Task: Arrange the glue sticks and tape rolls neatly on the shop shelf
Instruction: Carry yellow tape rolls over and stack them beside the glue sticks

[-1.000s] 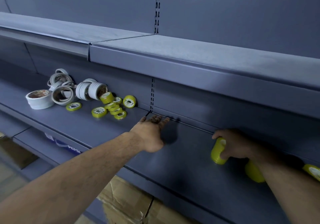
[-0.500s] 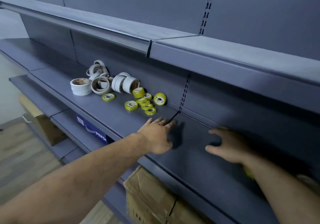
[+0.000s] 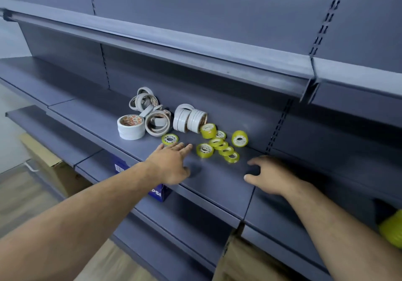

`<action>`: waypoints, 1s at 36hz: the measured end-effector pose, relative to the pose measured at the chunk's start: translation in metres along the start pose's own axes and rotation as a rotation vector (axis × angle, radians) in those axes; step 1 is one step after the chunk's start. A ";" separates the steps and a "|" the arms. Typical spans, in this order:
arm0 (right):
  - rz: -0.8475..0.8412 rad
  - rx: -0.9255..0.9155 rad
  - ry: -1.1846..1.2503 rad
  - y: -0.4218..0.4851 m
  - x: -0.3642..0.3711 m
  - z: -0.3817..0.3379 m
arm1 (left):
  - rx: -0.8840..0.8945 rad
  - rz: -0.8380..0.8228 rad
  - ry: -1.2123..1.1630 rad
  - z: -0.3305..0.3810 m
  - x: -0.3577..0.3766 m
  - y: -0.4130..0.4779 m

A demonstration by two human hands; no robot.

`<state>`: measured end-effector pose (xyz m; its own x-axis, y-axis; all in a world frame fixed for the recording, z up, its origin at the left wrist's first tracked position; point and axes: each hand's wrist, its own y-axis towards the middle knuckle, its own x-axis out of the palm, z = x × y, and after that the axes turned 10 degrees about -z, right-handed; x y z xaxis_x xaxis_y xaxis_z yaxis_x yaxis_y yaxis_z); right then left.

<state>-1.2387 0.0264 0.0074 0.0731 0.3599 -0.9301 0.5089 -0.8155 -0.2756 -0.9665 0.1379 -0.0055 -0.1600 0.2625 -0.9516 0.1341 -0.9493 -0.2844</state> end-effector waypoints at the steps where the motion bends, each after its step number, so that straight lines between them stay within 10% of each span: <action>1: -0.001 0.001 0.003 0.005 0.001 -0.004 | 0.003 -0.005 -0.002 -0.005 -0.001 0.004; 36: 0.045 0.075 0.159 0.124 0.021 -0.003 | 0.229 -0.054 -0.078 -0.001 -0.016 0.149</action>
<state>-1.1717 -0.0659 -0.0460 0.2326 0.3845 -0.8934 0.4366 -0.8621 -0.2573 -0.9432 -0.0078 -0.0326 -0.2374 0.3082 -0.9212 -0.1009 -0.9510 -0.2921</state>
